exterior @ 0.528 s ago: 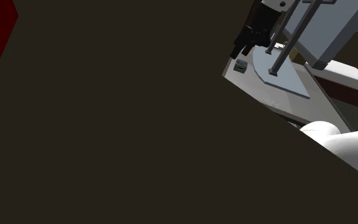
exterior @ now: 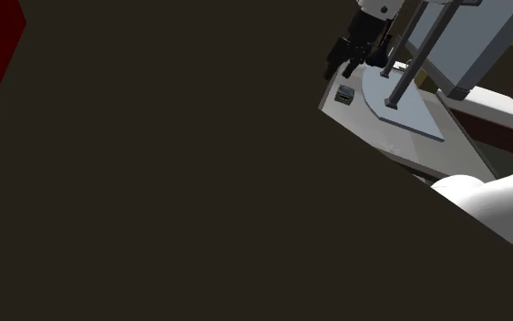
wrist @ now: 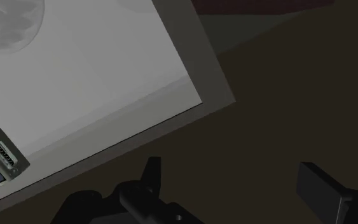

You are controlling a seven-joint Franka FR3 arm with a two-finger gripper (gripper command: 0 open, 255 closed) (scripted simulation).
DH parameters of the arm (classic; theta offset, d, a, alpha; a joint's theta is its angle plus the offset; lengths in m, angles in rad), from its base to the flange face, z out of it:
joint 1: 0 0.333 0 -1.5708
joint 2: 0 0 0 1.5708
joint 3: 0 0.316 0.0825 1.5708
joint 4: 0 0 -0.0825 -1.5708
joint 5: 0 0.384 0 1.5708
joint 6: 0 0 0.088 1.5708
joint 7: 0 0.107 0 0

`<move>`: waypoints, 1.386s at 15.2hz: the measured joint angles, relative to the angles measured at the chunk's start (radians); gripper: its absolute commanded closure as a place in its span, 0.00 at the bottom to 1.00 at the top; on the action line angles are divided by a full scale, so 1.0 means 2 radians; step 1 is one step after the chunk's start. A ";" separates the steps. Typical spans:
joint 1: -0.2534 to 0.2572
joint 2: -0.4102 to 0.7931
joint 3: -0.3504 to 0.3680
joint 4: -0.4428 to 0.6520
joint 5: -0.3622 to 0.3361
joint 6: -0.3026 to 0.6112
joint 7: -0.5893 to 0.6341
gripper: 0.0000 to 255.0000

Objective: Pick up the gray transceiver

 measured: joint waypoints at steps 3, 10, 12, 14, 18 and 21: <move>-0.019 0.036 -0.016 0.022 0.049 -0.030 -0.012 0.00; -0.064 0.143 -0.042 0.084 -0.001 -0.004 -0.012 0.00; -0.071 0.179 -0.052 0.113 0.001 -0.018 -0.011 0.00; -0.074 0.195 -0.058 0.133 -0.015 -0.008 -0.008 0.00; -0.090 0.254 -0.086 0.189 -0.005 0.022 -0.012 0.00; -0.104 0.298 -0.103 0.235 0.017 0.037 -0.015 0.00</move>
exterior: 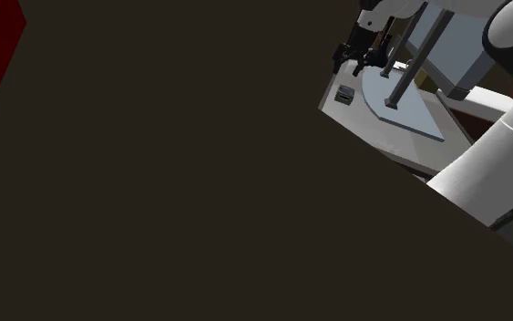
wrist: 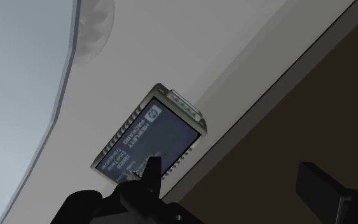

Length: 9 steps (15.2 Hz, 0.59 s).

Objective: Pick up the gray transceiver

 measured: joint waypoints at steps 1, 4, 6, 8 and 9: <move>-0.006 0.021 -0.006 0.025 0.009 -0.004 -0.003 0.00; -0.025 0.077 -0.020 0.072 0.025 -0.011 -0.006 0.00; -0.038 0.117 -0.027 0.100 0.036 -0.010 -0.006 0.00; -0.050 0.150 -0.032 0.129 0.044 -0.020 -0.008 0.00; -0.051 0.156 -0.032 0.129 0.046 -0.016 -0.008 0.00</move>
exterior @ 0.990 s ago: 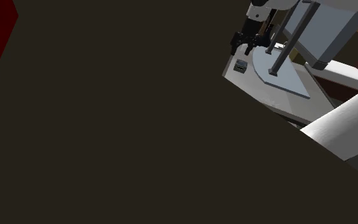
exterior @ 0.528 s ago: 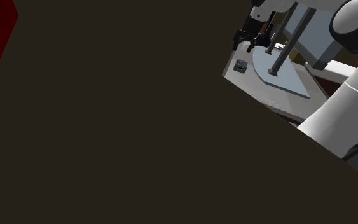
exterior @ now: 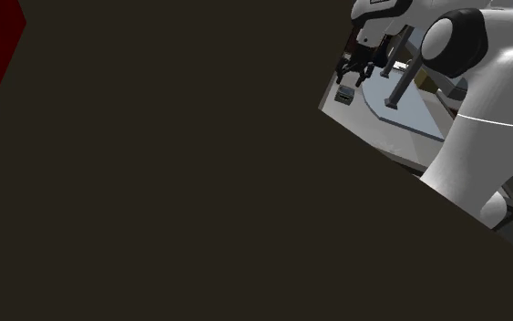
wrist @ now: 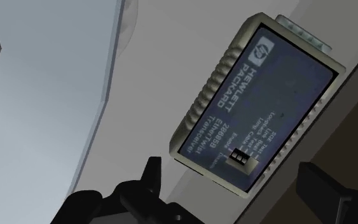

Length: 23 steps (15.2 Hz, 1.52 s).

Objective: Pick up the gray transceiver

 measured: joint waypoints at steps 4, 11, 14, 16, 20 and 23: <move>-0.002 0.009 0.000 -0.016 0.003 0.022 -0.002 0.00; -0.001 0.011 0.001 -0.035 0.004 0.043 -0.002 1.00; -0.001 0.011 0.001 -0.034 0.004 0.044 -0.002 1.00; -0.001 0.011 0.001 -0.035 0.004 0.044 -0.002 1.00; -0.001 0.010 0.001 -0.029 0.003 0.036 -0.002 1.00; -0.001 0.007 0.000 -0.013 0.002 0.018 -0.001 1.00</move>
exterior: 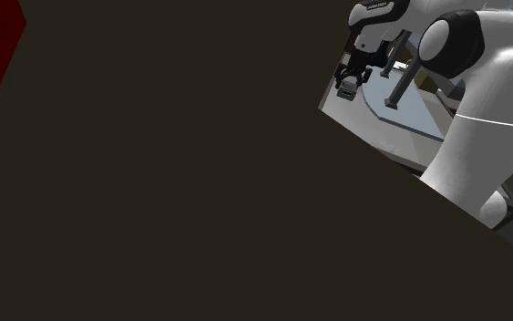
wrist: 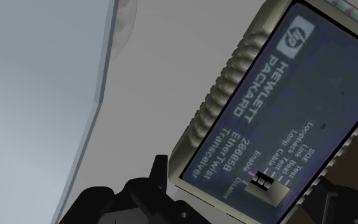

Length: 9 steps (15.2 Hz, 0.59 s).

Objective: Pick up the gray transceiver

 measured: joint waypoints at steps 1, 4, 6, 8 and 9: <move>-0.001 0.000 0.000 0.007 0.000 -0.007 0.000 1.00; -0.002 0.001 -0.001 0.027 0.000 -0.027 0.001 1.00; -0.003 0.001 -0.001 0.042 -0.001 -0.041 0.001 1.00; -0.003 0.001 -0.001 0.055 -0.001 -0.055 0.001 1.00; -0.004 0.002 -0.002 0.063 -0.001 -0.061 0.002 1.00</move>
